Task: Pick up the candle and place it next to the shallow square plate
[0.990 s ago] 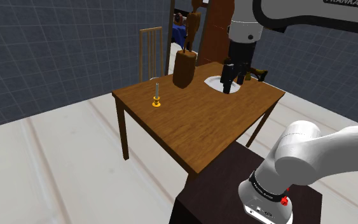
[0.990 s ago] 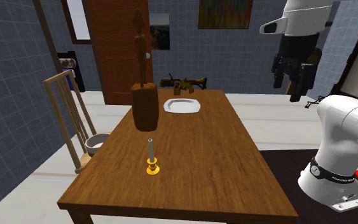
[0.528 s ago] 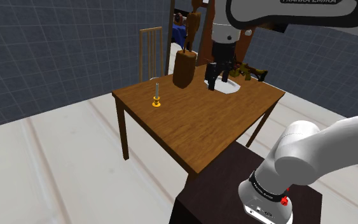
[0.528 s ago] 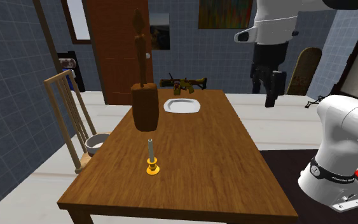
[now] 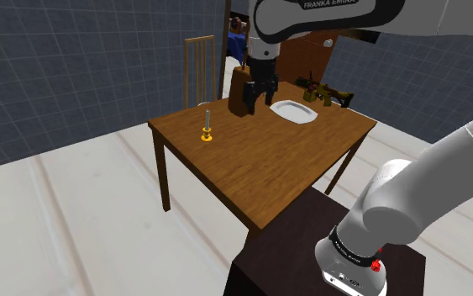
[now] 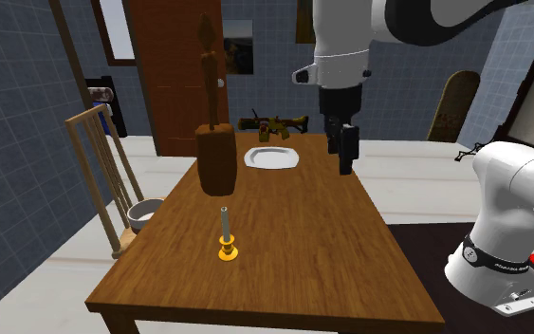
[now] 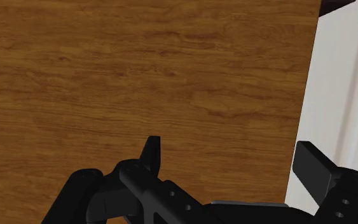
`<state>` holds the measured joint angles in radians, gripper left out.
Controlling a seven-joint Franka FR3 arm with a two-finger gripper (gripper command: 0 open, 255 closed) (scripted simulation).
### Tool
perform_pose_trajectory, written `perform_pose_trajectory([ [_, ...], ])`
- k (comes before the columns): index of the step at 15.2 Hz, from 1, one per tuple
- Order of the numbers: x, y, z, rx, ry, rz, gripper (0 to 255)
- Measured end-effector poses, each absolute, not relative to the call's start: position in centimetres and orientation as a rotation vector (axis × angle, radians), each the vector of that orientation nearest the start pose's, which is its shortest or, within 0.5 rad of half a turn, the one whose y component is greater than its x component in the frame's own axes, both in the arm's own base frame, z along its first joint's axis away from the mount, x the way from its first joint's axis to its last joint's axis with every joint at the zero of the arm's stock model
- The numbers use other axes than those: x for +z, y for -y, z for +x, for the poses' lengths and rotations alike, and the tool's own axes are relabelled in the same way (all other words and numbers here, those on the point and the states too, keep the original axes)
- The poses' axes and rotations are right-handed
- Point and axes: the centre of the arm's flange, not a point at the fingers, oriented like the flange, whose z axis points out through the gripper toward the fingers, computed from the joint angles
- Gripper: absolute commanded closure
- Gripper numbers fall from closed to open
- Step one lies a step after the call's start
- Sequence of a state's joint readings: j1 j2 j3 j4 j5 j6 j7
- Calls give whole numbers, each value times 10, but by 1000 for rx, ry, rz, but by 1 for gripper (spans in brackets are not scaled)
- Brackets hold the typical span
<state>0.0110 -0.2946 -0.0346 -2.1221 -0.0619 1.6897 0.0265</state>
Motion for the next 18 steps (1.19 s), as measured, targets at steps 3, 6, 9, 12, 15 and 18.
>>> perform_pose_trajectory([
  [3,510,23,489,225,-42,-3176,0],
  [6,500,26,529,228,-26,-3168,0],
  [9,484,30,566,234,-11,-3160,0],
  [12,470,35,602,237,4,-3152,0],
  [15,454,39,640,243,20,-3143,0],
  [18,442,39,676,247,35,-3135,0],
])
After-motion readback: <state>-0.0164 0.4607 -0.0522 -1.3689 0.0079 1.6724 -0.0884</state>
